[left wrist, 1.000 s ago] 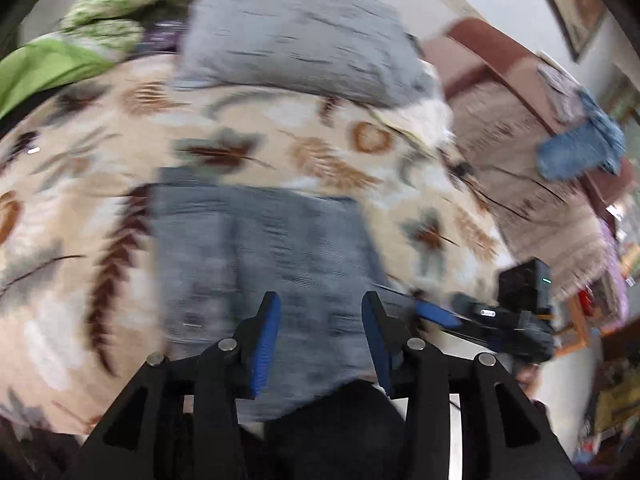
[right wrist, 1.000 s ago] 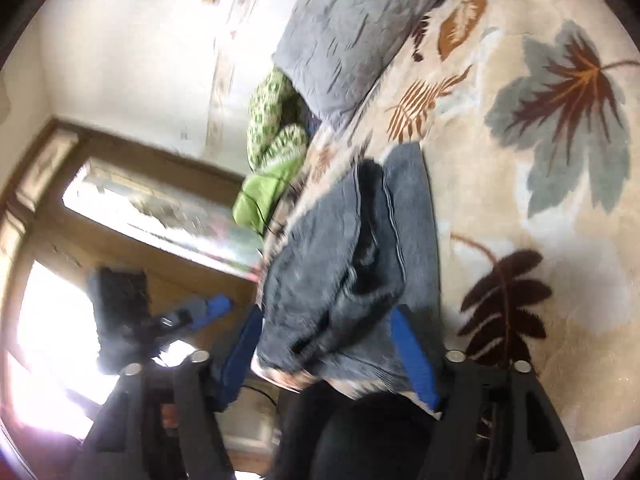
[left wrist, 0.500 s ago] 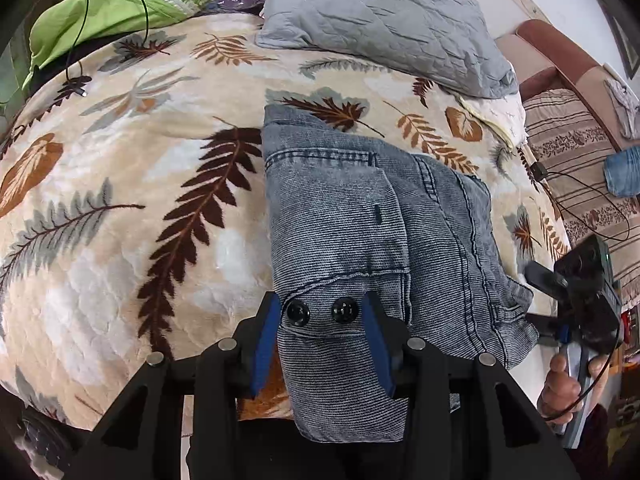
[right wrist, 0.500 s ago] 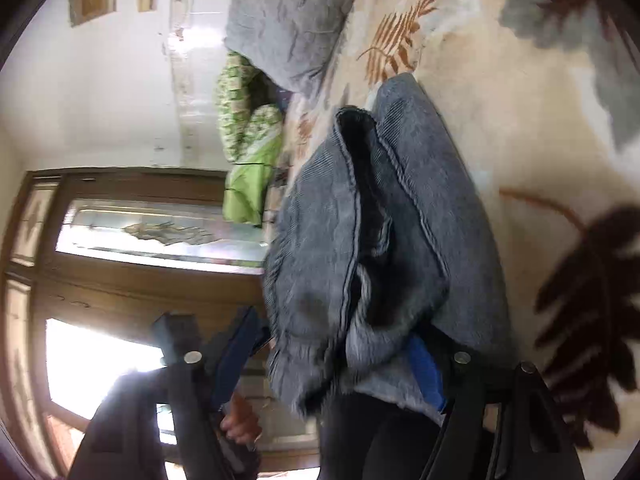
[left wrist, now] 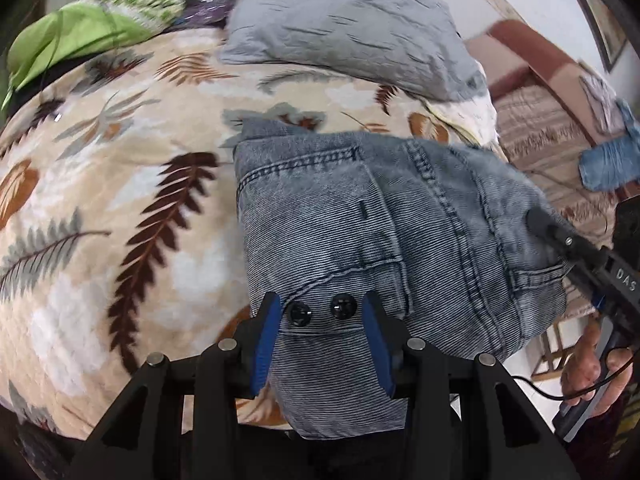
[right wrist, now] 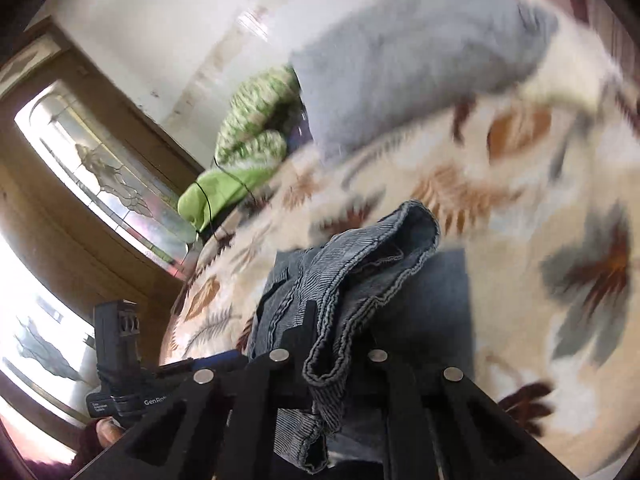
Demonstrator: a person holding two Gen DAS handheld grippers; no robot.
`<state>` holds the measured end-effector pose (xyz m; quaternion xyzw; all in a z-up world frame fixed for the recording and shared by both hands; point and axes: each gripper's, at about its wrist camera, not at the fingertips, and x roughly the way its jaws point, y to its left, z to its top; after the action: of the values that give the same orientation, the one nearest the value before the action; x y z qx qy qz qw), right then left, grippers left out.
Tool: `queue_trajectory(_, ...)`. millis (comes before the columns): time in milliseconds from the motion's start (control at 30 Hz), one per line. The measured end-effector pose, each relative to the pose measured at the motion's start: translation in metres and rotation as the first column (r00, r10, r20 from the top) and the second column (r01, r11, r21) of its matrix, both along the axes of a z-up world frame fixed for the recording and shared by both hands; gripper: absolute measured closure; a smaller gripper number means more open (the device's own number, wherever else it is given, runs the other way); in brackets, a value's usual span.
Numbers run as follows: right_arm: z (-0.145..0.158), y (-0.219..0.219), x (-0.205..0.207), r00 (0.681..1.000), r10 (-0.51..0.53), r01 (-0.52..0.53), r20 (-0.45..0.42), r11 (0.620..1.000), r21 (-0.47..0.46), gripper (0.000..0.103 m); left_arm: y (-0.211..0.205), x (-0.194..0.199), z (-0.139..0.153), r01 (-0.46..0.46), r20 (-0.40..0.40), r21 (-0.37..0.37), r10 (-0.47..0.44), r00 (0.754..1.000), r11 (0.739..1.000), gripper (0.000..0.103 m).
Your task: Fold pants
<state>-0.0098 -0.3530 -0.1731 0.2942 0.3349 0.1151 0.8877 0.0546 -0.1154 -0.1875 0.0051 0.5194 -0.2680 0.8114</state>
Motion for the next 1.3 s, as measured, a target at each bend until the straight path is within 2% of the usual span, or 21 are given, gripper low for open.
queue_trajectory(100,-0.02,-0.014,-0.013,0.999,-0.036,0.036,-0.035,0.999,-0.013,0.094,-0.022,0.0,-0.025,0.026,-0.035,0.091,-0.023,0.999,0.996,0.053)
queue_trajectory(133,-0.04,-0.022,-0.014,0.994,-0.038,0.041,-0.098,0.999,0.021,0.093,-0.026,0.001,-0.032,0.026,-0.039,0.115,-0.022,0.999,0.993,0.048)
queue_trajectory(200,-0.083,-0.036,-0.013,0.965,-0.039,0.07,-0.26,0.991,0.111,0.09,-0.029,0.001,-0.044,0.015,-0.049,0.147,-0.008,0.999,0.989,0.044)
queue_trajectory(233,-0.104,-0.043,-0.014,0.948,-0.04,0.098,-0.317,0.981,0.17,0.088,-0.029,0.001,-0.043,0.012,-0.048,0.147,-0.005,0.999,0.989,0.044)
queue_trajectory(267,-0.113,-0.05,-0.018,0.944,-0.049,0.125,-0.326,0.968,0.217,0.081,-0.029,0.0,-0.039,0.017,-0.044,0.152,-0.011,0.999,0.988,0.044)
queue_trajectory(333,-0.105,-0.059,-0.023,0.951,-0.086,0.155,-0.297,0.964,0.217,0.073,-0.025,0.002,-0.028,0.01,-0.036,0.161,-0.004,0.999,0.987,0.044)
queue_trajectory(467,-0.059,-0.071,-0.026,0.967,-0.179,0.198,-0.183,0.975,0.096,0.073,-0.017,0.011,-0.002,-0.025,0.031,0.123,0.021,0.999,0.992,0.044)
queue_trajectory(533,-0.037,-0.072,-0.024,0.98,-0.167,0.177,-0.106,0.98,0.092,0.073,-0.018,0.02,0.006,-0.039,0.054,0.113,0.033,0.998,0.993,0.044)
queue_trajectory(633,-0.022,-0.048,-0.002,0.99,-0.11,0.113,-0.084,0.993,0.023,0.073,-0.028,0.037,0.007,-0.056,0.076,0.124,0.047,0.996,0.991,0.044)
queue_trajectory(767,-0.027,-0.018,0.024,0.994,-0.045,0.041,-0.104,0.999,-0.035,0.073,-0.04,0.06,-0.008,-0.088,0.071,0.168,0.077,0.995,0.982,0.044)
queue_trajectory(900,-0.049,0.003,0.054,0.986,-0.021,0.006,-0.167,0.996,-0.091,0.073,-0.042,0.075,-0.023,-0.104,0.065,0.207,0.092,0.994,0.973,0.044)
queue_trajectory(967,-0.069,0.007,0.071,0.971,-0.031,0.005,-0.236,0.994,-0.11,0.072,-0.044,0.082,-0.031,-0.111,0.055,0.221,0.101,0.993,0.969,0.04)
queue_trajectory(1033,-0.09,0.007,0.083,0.954,-0.019,-0.011,-0.299,0.995,-0.099,0.073,-0.044,0.091,-0.044,-0.119,0.04,0.257,0.112,0.993,0.959,0.029)
queue_trajectory(1067,-0.094,0.007,0.086,0.958,-0.02,-0.009,-0.288,0.995,-0.099,0.073,-0.043,0.095,-0.046,-0.129,0.038,0.262,0.123,0.992,0.956,0.025)
queue_trajectory(1167,-0.089,0.005,0.083,0.959,-0.011,-0.015,-0.282,0.996,-0.09,0.073,-0.036,0.096,-0.04,-0.141,0.014,0.235,0.142,0.99,0.962,0.023)
queue_trajectory(1300,-0.072,0.001,0.059,0.967,-0.017,0.0,-0.254,0.998,-0.069,0.073,-0.023,0.072,-0.023,-0.135,0.047,0.225,0.127,0.991,0.965,0.024)
